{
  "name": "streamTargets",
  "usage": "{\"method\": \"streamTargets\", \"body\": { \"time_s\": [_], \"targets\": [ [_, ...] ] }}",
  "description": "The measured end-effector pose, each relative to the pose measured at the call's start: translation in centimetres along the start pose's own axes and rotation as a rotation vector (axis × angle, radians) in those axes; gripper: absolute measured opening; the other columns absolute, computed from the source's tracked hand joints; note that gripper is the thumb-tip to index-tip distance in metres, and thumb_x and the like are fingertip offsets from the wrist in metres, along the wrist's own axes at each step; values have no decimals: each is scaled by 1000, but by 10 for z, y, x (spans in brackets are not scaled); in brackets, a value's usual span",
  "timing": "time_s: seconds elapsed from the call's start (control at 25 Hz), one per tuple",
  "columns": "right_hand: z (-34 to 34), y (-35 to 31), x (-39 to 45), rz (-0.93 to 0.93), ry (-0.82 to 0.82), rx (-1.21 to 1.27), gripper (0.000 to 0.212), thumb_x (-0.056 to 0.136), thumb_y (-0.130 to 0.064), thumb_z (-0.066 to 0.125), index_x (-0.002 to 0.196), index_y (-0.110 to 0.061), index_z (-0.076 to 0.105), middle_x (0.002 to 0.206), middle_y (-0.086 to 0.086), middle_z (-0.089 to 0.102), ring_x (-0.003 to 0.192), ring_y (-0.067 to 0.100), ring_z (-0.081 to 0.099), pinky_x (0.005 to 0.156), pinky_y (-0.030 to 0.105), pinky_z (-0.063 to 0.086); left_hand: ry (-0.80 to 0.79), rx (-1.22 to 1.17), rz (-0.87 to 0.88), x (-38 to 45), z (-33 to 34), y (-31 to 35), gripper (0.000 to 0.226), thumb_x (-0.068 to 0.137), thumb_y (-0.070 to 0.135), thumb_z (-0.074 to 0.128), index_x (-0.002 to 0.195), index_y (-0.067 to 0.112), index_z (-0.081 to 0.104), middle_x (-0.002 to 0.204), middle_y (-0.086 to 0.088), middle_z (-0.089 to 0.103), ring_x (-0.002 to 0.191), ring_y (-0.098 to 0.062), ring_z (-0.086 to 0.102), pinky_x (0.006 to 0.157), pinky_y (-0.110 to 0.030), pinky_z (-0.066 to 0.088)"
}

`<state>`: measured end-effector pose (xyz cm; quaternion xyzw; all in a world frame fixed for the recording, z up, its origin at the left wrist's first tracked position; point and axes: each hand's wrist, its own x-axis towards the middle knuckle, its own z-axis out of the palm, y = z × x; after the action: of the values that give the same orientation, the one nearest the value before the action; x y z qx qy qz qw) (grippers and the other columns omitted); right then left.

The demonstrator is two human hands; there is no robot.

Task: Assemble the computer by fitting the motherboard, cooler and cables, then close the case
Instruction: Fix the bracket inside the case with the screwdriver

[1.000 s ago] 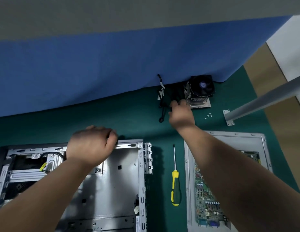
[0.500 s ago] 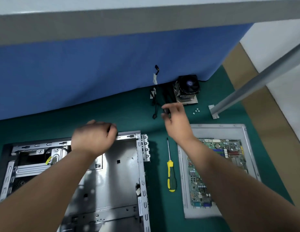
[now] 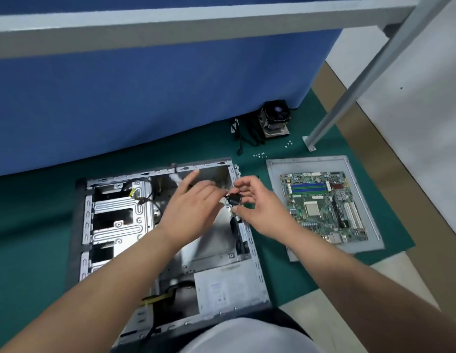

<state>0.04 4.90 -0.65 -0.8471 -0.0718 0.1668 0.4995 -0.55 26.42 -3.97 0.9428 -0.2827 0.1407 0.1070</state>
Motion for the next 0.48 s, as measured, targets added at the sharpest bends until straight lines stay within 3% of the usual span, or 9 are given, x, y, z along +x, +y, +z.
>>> {"method": "streamTargets", "body": {
  "time_s": [0.04,0.12,0.2,0.36,0.48],
  "targets": [
    [4,-2,-7,-3,-19,-22,51,86,-7,75,122,-33,51,114,-16,66,111,2,61,97,18,48,-5,-14,-4,-8,-4,2,28,101,31,49,115,18,69,103,2,71,105,-23,67,119,-43,35],
    [12,-7,-17,-9,-55,-81,53,85,-5,74,124,-32,52,116,-18,66,113,0,60,100,17,47,-27,-83,-33,-21,-11,8,30,103,32,46,105,16,71,90,-1,68,85,-28,67,89,-43,54],
    [19,-11,-25,-26,-67,-146,54,86,-3,72,127,-31,53,121,-17,63,115,-6,58,100,12,45,-61,-156,-110,-30,-17,15,25,103,30,51,102,14,71,88,-3,67,79,-32,66,67,-41,54],
    [33,-13,-38,59,5,-128,43,90,-20,72,127,-35,57,122,-16,59,103,-14,60,88,3,45,-39,-264,-249,-49,-19,28,13,100,23,62,104,13,70,91,-3,69,82,-32,67,62,-42,55],
    [41,-13,-41,164,60,-79,30,90,-24,73,116,-37,63,106,-10,67,85,0,69,83,16,52,-35,-335,-334,-56,-16,38,18,102,29,59,113,19,69,100,3,71,91,-27,67,68,-40,55]
  ]
}}
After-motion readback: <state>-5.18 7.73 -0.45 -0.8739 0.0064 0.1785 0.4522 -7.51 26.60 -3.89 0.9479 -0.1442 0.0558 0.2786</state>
